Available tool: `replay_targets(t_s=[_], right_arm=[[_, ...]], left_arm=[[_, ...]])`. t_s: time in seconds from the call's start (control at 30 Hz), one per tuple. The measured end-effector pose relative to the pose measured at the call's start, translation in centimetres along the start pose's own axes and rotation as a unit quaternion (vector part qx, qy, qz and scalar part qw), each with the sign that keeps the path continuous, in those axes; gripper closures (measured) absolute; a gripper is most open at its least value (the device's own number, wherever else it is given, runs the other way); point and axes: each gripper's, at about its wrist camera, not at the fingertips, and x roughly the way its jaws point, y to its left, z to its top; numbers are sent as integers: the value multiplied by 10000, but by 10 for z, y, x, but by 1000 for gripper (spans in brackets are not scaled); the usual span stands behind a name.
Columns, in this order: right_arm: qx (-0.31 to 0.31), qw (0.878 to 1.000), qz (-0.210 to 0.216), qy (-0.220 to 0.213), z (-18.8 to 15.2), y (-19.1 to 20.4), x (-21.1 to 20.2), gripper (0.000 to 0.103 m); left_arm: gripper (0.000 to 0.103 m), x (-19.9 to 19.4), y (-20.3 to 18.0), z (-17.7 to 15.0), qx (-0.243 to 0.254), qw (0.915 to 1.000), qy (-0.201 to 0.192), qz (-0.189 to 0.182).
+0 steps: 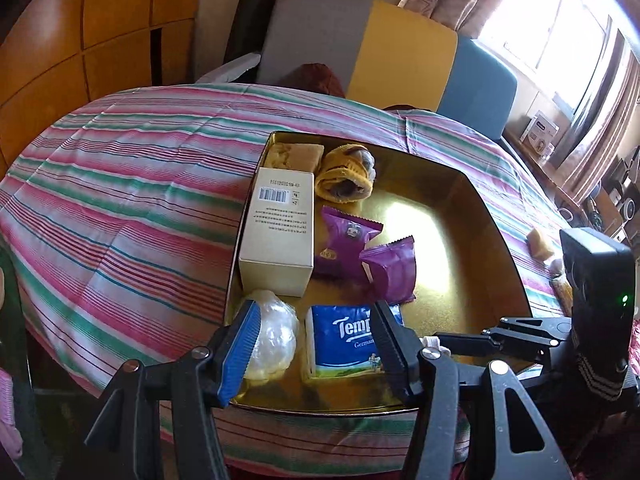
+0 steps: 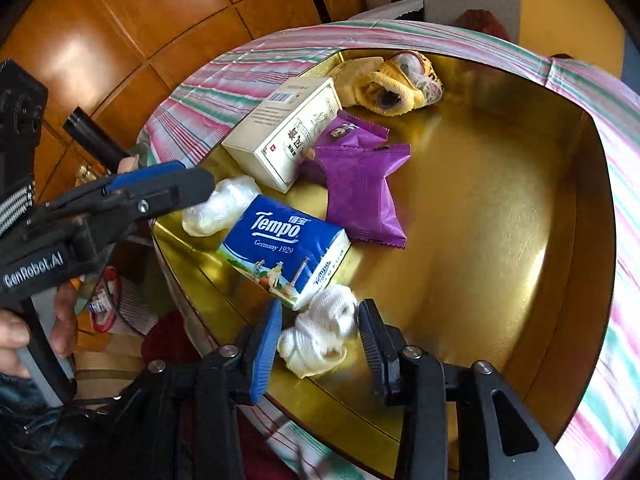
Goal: Organize objects
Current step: 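Carry the white knotted cloth toward the gold tray with the right gripper, then open the right gripper to drop the white cloth into the tray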
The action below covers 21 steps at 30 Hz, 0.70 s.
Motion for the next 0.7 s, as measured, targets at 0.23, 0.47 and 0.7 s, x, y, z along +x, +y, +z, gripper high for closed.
replay_targets(t_s=[0.23,0.47,0.7], right_arm=[[94,9997,-26,-211,-3,-1,-13,48],[185,9975,-277,-618,-4,-8,-45,40],[420,9919,-661,-999,-10,-37,-87,32]], left_arm=[[45,-3,-6,0,99,9999,-24,6],[45,-9,-16,1,275,9996,-88,27],[45,-12,-32,2,499,9987,-97,-13]])
